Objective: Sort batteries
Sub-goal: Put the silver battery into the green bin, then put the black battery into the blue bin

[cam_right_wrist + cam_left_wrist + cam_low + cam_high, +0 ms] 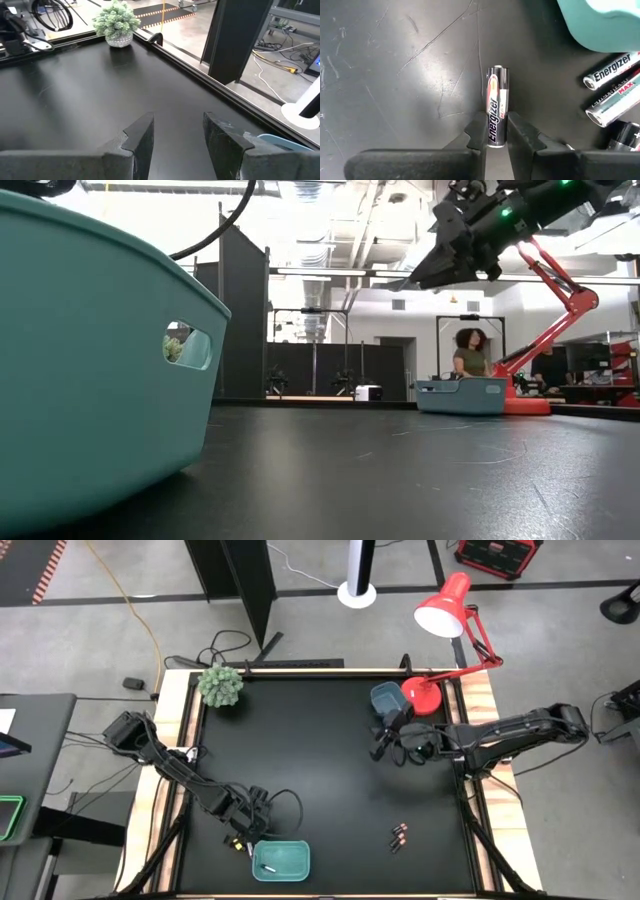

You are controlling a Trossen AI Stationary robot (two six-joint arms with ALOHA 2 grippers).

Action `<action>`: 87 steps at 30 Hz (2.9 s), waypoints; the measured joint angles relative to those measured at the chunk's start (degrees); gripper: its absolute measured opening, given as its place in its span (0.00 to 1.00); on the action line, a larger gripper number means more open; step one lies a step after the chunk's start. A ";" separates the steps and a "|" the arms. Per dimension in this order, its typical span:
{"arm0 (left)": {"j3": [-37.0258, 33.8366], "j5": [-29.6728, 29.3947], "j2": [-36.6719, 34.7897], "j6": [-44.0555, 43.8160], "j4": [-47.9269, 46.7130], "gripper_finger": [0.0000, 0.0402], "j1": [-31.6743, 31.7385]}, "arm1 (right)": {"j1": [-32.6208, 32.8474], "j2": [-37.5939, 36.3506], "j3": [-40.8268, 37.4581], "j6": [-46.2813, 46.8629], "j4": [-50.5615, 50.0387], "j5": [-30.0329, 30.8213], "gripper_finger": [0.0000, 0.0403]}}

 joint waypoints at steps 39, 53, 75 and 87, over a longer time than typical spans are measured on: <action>0.01 3.21 -16.57 5.96 15.04 0.11 -7.14 | 2.88 0.00 0.00 -1.49 0.01 0.00 0.45; 0.10 4.47 -7.88 1.00 20.41 0.22 -7.14 | 5.81 0.00 0.00 -2.06 -0.04 -0.02 0.45; 0.19 -10.80 -21.04 -5.01 4.90 0.32 -7.14 | 32.99 8.23 -0.02 8.68 -6.60 -13.97 0.56; 0.16 -12.55 -25.75 -12.15 -5.89 0.32 -7.10 | 41.26 19.02 7.74 23.00 -23.08 -17.29 0.53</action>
